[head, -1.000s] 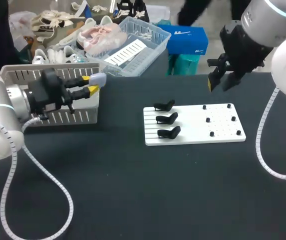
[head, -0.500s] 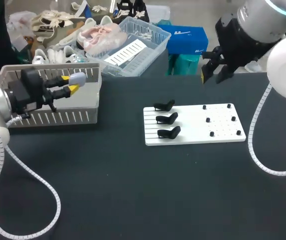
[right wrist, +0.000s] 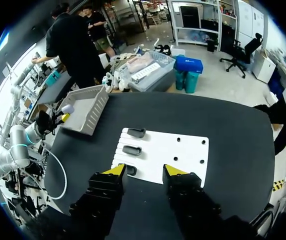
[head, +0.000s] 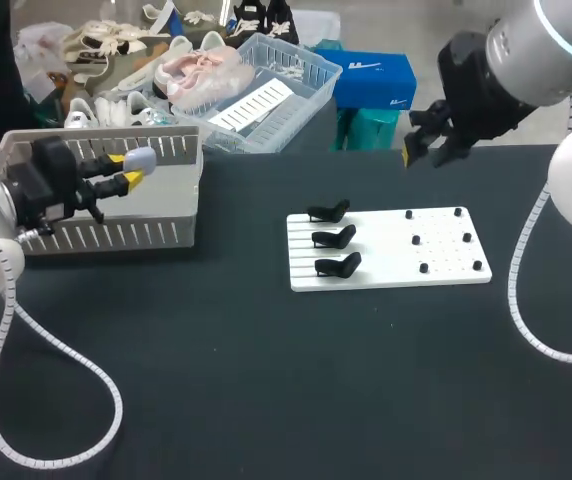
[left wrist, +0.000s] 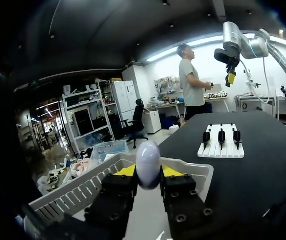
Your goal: Pick up each earbud case from the left stands, insert the matching earbuds, close the lid, and place the case in the box.
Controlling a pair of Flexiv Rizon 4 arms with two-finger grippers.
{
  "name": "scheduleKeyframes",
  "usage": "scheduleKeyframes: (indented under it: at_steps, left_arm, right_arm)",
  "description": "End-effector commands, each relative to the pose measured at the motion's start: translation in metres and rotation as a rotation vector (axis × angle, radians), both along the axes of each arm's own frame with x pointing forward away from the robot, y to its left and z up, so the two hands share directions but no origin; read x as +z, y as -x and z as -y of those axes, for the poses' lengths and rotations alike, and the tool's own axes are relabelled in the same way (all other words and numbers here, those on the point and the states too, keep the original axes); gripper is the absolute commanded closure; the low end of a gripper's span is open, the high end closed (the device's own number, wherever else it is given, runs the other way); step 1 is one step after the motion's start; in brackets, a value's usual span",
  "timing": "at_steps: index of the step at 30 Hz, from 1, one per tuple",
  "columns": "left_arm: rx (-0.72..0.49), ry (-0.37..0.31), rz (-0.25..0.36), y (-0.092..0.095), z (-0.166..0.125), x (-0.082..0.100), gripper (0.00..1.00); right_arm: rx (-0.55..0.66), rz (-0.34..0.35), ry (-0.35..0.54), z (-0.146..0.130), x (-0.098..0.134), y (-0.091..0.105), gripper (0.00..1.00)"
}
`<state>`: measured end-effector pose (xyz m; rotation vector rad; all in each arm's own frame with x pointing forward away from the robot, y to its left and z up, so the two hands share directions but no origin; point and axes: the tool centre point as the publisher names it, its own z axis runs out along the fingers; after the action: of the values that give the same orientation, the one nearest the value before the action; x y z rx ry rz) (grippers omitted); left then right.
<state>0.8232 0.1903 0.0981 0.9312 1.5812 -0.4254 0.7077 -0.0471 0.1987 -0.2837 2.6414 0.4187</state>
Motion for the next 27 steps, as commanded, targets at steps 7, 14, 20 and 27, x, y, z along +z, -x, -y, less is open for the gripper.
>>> scheduleKeyframes:
  at_steps: [7, 14, 20, 27]
  left_arm:
    - [0.036, -0.021, -0.046, -0.031, 0.006, -0.010, 1.00]
    - [0.019, -0.035, -0.102, -0.037, 0.010, -0.023, 1.00]
    - [0.013, -0.032, -0.158, -0.037, 0.013, -0.030, 1.00]
    - [0.018, -0.021, -0.196, -0.033, 0.017, -0.038, 1.00]
  right_arm:
    - [-0.008, -0.017, 0.002, -0.003, -0.008, -0.007, 0.57]
    - [-0.010, -0.025, 0.001, -0.004, -0.010, -0.009, 0.57]
    - [-0.012, -0.031, 0.002, -0.004, -0.011, -0.008, 0.57]
    - [-0.013, -0.036, -0.001, -0.004, -0.012, -0.007, 0.57]
